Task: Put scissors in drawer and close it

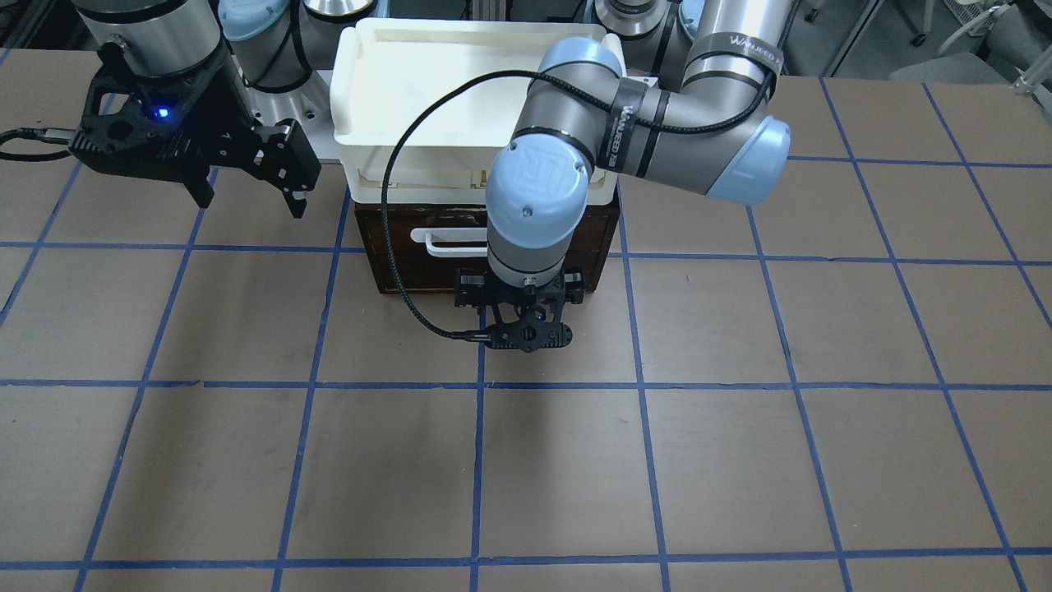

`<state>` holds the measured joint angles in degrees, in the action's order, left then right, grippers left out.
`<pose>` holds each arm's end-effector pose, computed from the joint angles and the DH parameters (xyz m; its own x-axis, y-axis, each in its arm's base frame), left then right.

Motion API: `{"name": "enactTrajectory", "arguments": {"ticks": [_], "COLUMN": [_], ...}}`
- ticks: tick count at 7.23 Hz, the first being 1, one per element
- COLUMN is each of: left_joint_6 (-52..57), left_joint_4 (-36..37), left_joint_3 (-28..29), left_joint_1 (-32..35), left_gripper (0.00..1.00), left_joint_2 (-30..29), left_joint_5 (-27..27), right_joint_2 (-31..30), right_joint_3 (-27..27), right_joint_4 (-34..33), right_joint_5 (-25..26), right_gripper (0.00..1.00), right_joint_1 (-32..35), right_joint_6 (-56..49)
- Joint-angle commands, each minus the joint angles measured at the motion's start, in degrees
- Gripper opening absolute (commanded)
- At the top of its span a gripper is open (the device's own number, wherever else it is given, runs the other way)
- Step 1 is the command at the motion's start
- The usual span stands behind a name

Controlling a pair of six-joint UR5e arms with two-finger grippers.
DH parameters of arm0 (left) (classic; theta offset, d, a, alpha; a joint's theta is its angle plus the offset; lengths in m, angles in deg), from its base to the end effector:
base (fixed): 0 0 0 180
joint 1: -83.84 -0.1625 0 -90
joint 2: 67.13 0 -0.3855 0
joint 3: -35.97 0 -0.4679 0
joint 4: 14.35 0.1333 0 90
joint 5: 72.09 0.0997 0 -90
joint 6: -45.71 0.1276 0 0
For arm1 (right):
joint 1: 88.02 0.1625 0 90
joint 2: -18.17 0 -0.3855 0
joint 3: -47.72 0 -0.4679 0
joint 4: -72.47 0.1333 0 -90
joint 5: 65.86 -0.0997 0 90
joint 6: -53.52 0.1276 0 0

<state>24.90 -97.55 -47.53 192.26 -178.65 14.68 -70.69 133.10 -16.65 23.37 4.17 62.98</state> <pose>-0.3462 -0.5949 0.2595 -0.9989 -0.0459 0.0013 -0.0451 0.9871 0.1535 0.1571 -0.5745 0.4534 -0.9918 0.1258 -0.0207 0.1266 0.9910 -0.0425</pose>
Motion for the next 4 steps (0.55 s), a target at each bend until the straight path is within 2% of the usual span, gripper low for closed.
{"name": "enactTrajectory", "arguments": {"ticks": [1, 2, 4], "left_joint_6": [0.7, 2.2, 12.4], "left_joint_4": [0.8, -2.5, -11.8], "left_joint_3": [0.4, -0.6, -0.8], "left_joint_1": [-0.9, -2.5, -8.1], "left_gripper": [1.0, 0.99, 0.98], "left_joint_2": [10.0, 14.5, 23.2], "left_joint_5": [1.6, 1.7, 1.8], "right_joint_2": [0.0, 0.0, 0.0], "right_joint_3": [0.0, 0.0, 0.0], "right_joint_4": [0.0, 0.0, 0.0], "right_joint_5": [0.0, 0.0, 0.1], "right_gripper": [1.0, 1.0, 1.0], "right_joint_1": [0.1, 0.1, 0.0], "right_joint_6": [0.0, 0.0, -0.1]}}
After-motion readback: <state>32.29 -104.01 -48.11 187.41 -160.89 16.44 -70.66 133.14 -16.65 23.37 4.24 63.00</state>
